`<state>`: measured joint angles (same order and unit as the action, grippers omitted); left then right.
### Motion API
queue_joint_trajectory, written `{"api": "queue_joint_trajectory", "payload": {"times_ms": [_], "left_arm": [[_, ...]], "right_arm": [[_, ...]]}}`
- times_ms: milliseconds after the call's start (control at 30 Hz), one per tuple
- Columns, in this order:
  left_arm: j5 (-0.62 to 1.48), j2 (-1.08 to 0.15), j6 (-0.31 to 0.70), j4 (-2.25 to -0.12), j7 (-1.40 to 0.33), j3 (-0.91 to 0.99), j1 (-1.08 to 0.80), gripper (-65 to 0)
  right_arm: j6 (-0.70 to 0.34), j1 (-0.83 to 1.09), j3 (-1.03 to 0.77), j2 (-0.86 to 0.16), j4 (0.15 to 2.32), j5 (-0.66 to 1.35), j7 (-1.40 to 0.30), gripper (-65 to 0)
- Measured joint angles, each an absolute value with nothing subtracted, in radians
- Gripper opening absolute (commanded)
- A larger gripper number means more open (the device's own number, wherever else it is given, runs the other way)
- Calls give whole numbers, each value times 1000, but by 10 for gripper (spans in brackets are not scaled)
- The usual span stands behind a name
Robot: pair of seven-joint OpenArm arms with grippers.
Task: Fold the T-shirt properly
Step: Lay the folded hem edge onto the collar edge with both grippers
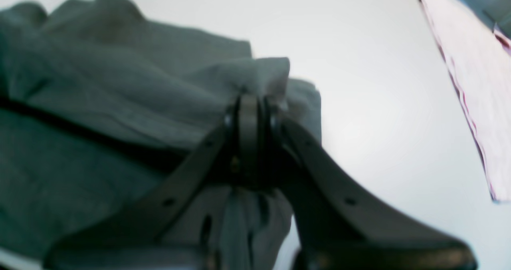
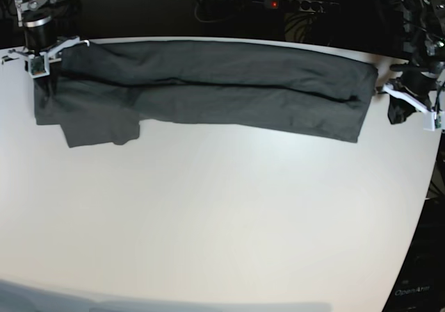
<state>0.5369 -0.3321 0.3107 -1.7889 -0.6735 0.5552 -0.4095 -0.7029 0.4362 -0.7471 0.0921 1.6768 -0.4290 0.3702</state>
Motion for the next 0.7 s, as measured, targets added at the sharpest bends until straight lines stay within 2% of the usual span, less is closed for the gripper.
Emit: {"api": "queue_joint_trajectory", "payload": {"times_ms": [200,700], "left_arm": [[537,-332,310,-1789,-674,554,-408,-623],[537,-332,310,-1788,-674,553,-399,-623]], "right_arm": [[-703,448,-786,118,1675,-430,444,-644],[-703,515,-829,138,1679,-434,473,-646]]}}
